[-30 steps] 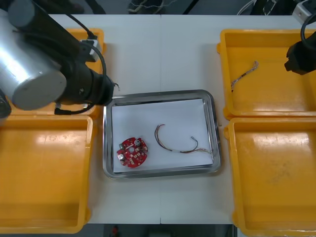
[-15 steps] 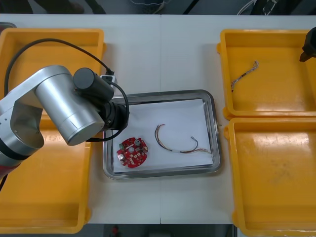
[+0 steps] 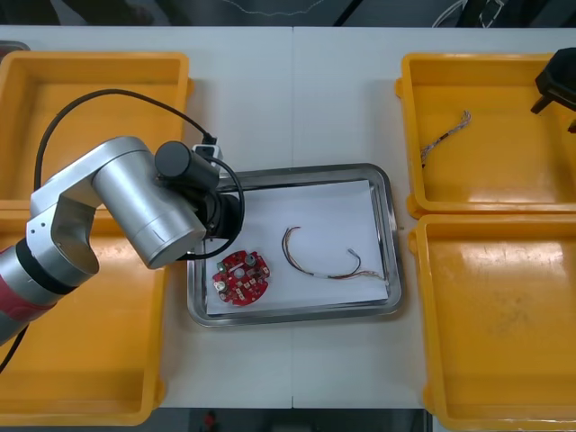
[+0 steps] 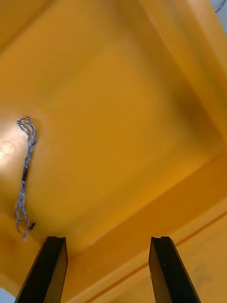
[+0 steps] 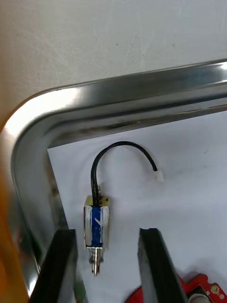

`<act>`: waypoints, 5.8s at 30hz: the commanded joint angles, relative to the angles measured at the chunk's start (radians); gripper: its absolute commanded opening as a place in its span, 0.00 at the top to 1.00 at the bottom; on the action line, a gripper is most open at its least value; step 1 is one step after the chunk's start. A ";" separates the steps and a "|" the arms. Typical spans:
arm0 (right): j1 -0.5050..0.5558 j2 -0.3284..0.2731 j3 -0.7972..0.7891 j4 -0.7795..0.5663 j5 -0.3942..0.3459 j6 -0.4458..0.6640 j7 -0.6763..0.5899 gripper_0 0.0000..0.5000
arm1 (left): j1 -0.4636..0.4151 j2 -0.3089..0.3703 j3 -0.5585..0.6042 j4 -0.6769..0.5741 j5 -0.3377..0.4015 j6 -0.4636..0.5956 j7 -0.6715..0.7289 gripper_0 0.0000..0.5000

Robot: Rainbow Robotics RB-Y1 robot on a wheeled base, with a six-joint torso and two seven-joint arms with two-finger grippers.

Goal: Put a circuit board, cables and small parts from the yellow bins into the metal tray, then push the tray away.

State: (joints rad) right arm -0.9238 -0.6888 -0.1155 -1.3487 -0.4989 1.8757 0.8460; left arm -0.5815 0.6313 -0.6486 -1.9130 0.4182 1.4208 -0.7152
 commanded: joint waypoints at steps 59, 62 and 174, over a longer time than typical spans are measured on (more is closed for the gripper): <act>-0.257 0.235 0.088 0.671 0.054 -0.563 -0.377 0.00 | -0.399 0.103 0.535 0.700 0.519 0.356 -0.188 0.00; -0.257 0.235 0.088 0.685 0.037 -0.570 -0.381 0.00 | -0.399 0.102 0.509 0.733 0.516 0.316 -0.213 0.00; 0.102 0.009 0.180 -0.741 -0.402 0.044 -0.016 1.00 | -0.400 0.016 0.429 0.215 0.452 0.441 -0.043 1.00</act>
State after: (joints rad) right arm -0.8217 -0.6444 0.0160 -2.0307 -0.8961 1.9165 0.7568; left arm -0.9323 0.6580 -0.2166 -1.6690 0.8815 1.8542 -0.7823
